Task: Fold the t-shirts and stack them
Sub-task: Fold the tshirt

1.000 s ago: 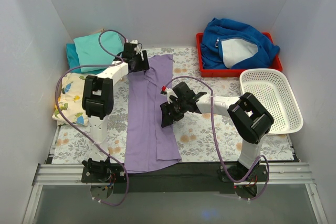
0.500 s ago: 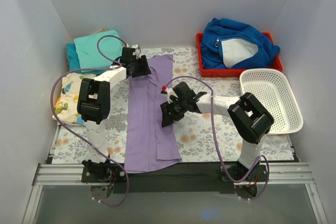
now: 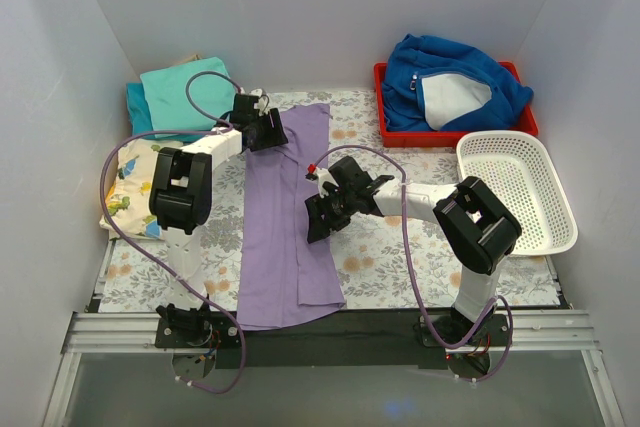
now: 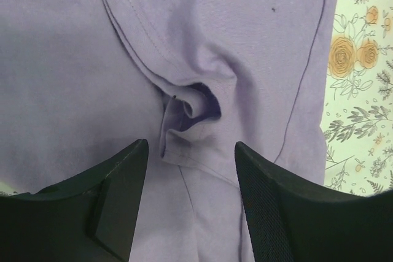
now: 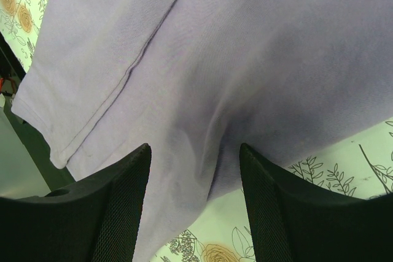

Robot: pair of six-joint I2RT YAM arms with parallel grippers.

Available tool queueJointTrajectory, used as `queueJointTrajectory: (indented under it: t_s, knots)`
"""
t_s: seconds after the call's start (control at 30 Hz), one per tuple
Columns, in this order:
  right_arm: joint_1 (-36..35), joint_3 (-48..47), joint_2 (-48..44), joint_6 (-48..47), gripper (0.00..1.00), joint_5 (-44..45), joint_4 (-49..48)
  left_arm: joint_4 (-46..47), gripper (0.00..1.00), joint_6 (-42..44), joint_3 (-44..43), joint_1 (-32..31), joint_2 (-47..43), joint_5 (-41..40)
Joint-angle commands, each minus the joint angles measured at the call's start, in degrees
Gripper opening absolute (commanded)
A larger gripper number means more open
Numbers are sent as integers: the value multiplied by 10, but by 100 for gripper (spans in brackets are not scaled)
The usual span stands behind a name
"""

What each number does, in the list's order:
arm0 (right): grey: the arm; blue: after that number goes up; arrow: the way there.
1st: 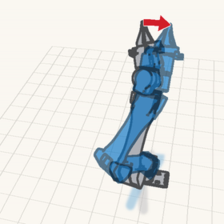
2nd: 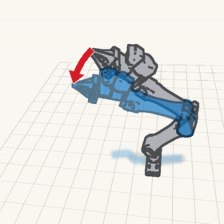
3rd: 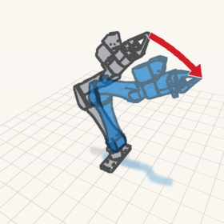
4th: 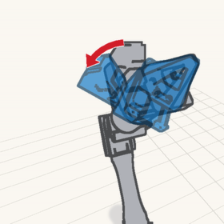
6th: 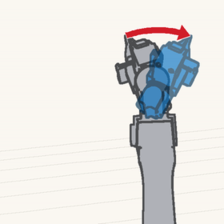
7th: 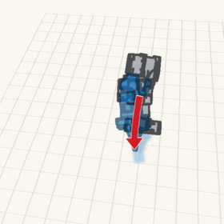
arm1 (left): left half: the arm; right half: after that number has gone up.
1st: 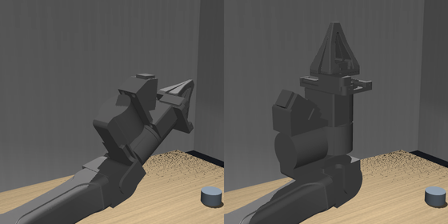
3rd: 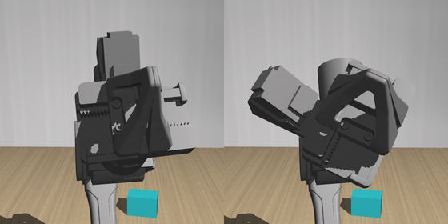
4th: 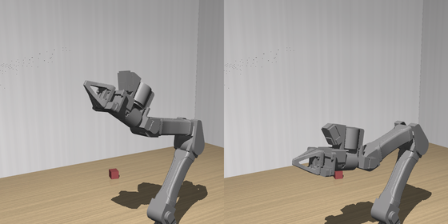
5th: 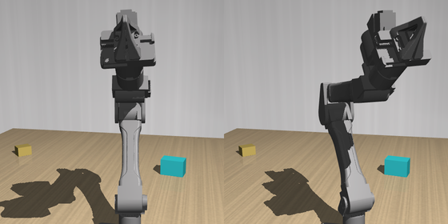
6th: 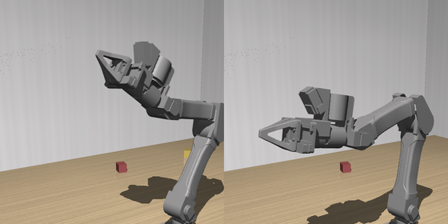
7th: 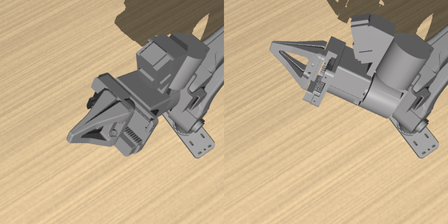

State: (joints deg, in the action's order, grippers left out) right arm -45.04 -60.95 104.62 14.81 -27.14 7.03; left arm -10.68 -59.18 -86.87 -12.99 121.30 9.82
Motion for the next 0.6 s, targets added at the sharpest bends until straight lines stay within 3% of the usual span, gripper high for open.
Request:
queueJointTrajectory:
  t_s: [0.0,0.13,0.27,0.53,0.57]
  knots:
    - [-2,-7,-14,-7,65,-1,-9,6,57,2,5,0,-2,-15]
    - [-2,-7,-14,-7,65,-1,-6,4,56,-1,-1,0,8,-7]
    - [-2,-5,-16,-7,65,2,-7,2,45,-1,-4,0,15,6]
    - [-2,-4,-11,-7,65,-1,-6,0,0,-4,-6,0,13,20]
    - [-2,-3,-10,-7,65,-1,-5,-1,0,-5,-5,0,11,20]
